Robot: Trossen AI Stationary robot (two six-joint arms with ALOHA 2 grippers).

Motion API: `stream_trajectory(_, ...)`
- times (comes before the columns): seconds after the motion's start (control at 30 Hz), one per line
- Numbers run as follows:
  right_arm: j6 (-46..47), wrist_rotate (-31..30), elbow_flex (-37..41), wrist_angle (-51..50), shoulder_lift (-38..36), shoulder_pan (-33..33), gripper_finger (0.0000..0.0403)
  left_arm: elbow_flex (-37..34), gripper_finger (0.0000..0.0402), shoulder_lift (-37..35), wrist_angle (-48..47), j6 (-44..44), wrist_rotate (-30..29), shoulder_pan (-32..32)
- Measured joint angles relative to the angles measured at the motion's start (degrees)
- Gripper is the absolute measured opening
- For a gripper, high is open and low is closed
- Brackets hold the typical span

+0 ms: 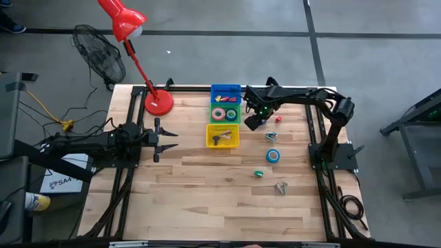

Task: Pick and place Stapler, Stapler remover, tape
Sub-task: Put the blue tape into the green bin

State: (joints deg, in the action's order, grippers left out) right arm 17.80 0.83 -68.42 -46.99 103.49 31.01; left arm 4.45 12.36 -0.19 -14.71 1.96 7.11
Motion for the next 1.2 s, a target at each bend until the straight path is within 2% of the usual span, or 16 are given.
stream_trajectory(0.4, -3.57, -1.57, -0.04, 2.91, 4.43, -1.12, 0.0177, 0.0, 0.0172, -0.02, -0.01, -0.01, -0.01, 0.0)
stream_trajectory(0.67, -6.46, -2.85, -0.04, 2.89, 4.58, -1.14, 0.0171, 0.0, 0.0172, 0.0, -0.01, -0.01, -0.01, 0.0)
stream_trajectory(0.83, -7.92, -2.83, -0.04, 2.74, 4.58, -1.03, 0.0137, 0.0, 0.0172, -0.02, 0.0, -0.01, 0.0, -0.02)
stream_trajectory(1.2, -12.07, -1.46, -0.09, 2.64, 4.58, -1.03, 0.003, 0.0, 0.0172, 0.0, -0.01, -0.01, 0.0, 0.0)
